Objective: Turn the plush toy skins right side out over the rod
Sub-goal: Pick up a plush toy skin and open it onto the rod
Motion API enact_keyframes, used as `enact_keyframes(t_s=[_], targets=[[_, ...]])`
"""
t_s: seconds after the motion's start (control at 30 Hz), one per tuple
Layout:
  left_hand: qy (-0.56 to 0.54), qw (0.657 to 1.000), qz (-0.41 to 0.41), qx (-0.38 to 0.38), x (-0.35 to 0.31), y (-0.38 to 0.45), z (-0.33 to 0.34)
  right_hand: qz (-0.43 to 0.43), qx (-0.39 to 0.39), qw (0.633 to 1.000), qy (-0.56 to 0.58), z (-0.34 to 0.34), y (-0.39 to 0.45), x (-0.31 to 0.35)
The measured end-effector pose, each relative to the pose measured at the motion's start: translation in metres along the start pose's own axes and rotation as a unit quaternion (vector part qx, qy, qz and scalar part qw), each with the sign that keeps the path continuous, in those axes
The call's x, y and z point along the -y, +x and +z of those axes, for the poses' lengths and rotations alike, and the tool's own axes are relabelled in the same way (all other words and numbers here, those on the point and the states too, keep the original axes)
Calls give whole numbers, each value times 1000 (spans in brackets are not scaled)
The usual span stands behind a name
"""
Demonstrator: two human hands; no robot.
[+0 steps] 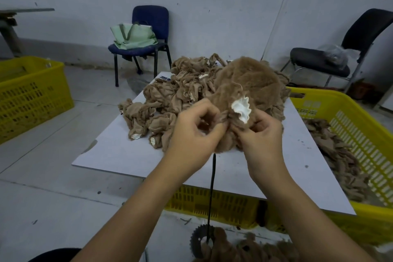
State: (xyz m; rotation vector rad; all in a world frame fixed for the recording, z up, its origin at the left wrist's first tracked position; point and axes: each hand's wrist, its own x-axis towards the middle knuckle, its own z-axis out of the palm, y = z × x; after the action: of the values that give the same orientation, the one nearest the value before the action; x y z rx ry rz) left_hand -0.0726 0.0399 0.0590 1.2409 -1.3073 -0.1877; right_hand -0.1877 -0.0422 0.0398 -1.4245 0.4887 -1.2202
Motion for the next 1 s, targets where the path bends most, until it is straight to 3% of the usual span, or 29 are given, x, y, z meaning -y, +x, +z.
enact_keyframes(t_s=[0.13,0.2,0.27,0.37,0.47,0.53,0.63,0.73,0.83,1.0], targets=[[21,995,20,94,-5,-3,11,-22,-58,998,-22,-4,1,-1],[40,987,10,154,-4,2,4,5,-73,997,-13,-5,3,-2],[65,984,24,164,-3,5,-3,60,-69,996,18,-3,2,-5],[75,991,63,93,-5,5,-4,120,-25,988,95,4,-2,-8],[75,994,81,-13,-2,5,0,115,42,982,142,7,-2,-2],[35,994,46,-90,2,6,1,118,93,977,152,6,-2,1],[-9,990,-2,-143,4,5,1,119,158,976,93,6,-3,-1],[-66,984,-64,-154,5,4,4,156,138,971,119,6,-2,-3],[-105,981,-110,-118,8,8,-2,144,123,974,123,5,0,-1],[-118,987,-109,17,3,8,-5,24,28,999,-7,-3,3,4]])
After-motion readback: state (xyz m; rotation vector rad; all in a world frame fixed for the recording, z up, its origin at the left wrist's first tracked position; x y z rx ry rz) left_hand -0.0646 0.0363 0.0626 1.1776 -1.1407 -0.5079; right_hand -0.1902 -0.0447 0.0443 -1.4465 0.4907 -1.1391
